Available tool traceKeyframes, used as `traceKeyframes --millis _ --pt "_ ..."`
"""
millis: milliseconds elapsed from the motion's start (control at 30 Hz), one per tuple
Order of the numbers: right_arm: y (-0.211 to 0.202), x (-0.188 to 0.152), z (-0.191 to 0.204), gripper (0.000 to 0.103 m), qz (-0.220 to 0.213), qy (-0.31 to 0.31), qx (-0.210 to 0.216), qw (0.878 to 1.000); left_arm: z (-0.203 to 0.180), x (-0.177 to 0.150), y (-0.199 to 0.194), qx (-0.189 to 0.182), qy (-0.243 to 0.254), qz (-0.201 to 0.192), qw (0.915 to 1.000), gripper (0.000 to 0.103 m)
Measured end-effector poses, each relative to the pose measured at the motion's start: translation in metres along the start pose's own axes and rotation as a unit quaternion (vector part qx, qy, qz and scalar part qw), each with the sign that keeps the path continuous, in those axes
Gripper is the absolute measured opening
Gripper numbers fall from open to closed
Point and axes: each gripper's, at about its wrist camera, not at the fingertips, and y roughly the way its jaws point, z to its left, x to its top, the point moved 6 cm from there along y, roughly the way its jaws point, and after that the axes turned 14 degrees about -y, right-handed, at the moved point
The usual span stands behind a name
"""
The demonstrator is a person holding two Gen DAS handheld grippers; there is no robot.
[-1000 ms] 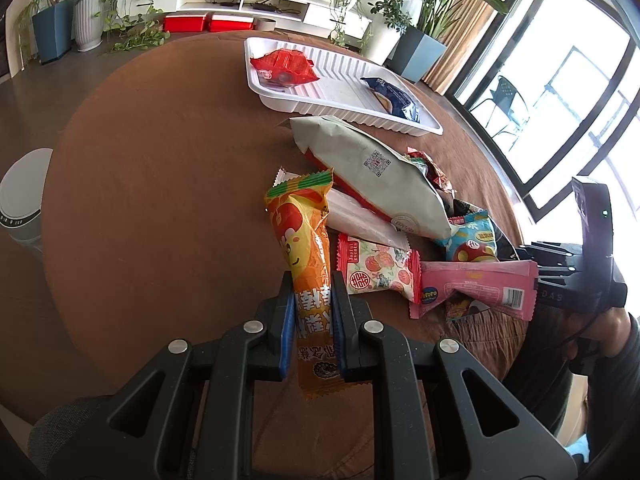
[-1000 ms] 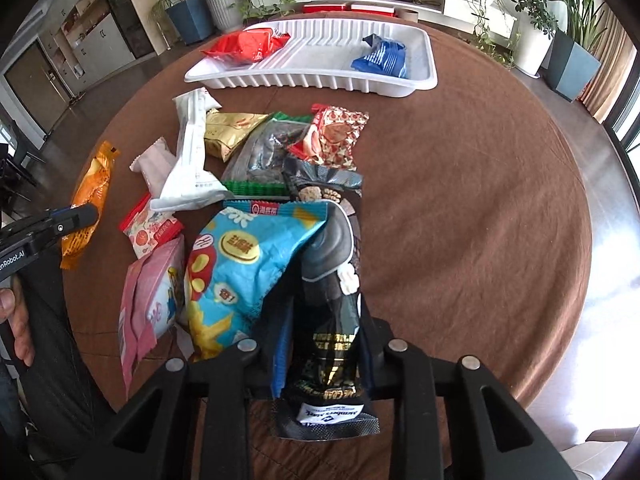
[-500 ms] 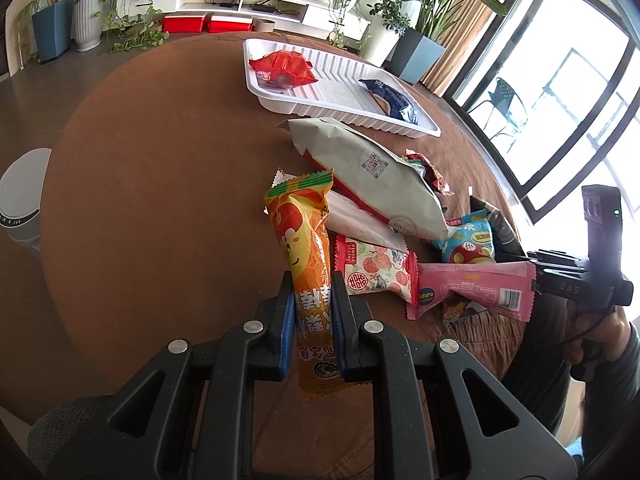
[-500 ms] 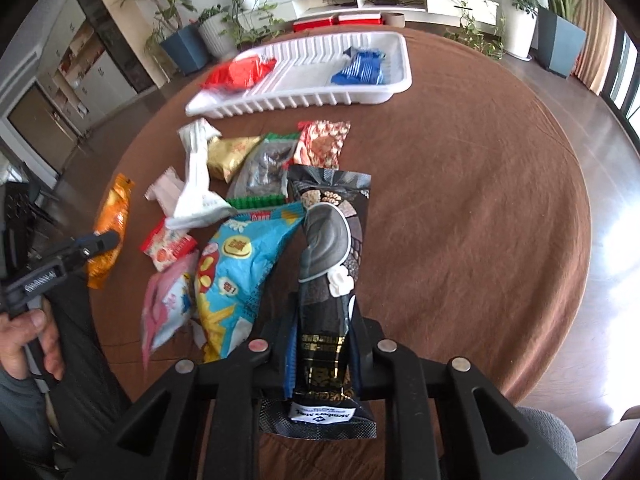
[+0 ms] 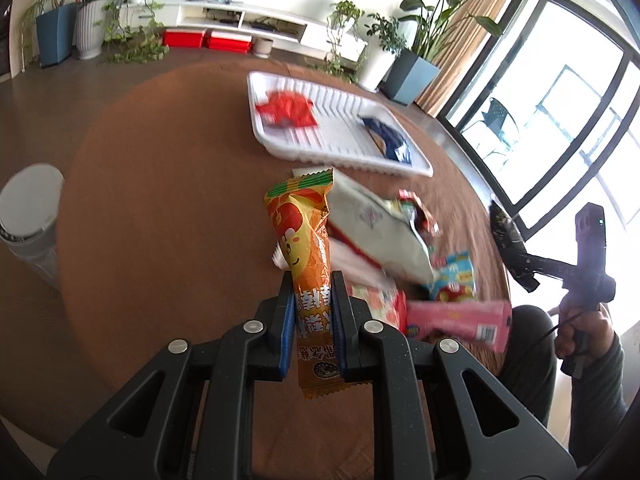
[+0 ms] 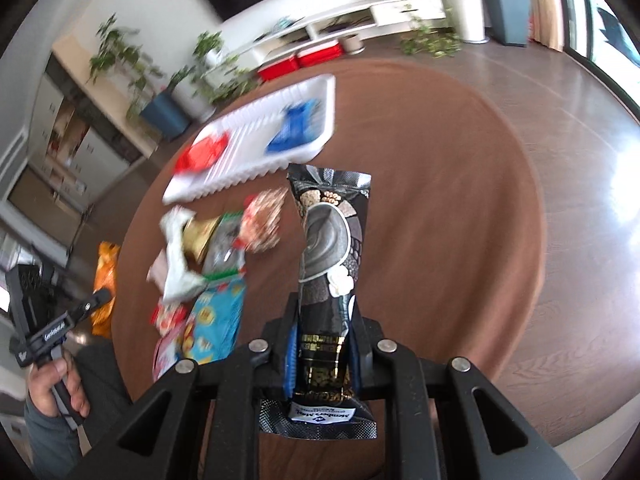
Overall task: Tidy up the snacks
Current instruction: 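Lower the orange stick snack into the tray with the left tool while the right tool places the black bar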
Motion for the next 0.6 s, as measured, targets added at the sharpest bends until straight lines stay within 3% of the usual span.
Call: traceKeyframes --millis 333,600 --pt "-0.038 0.055 -0.058 0.021 -0.071 0.05 -0.045 0.995 -0.016 0.079 -0.016 0.013 0.037 -0.048 0.9981 0.014" --pt "-0.03 0.126 -0.016 0.021 -0.103 -0.015 -0.027 0.994 -0.06 0.144 0.014 0.011 0.082 -0.05 0.9953 0.014"
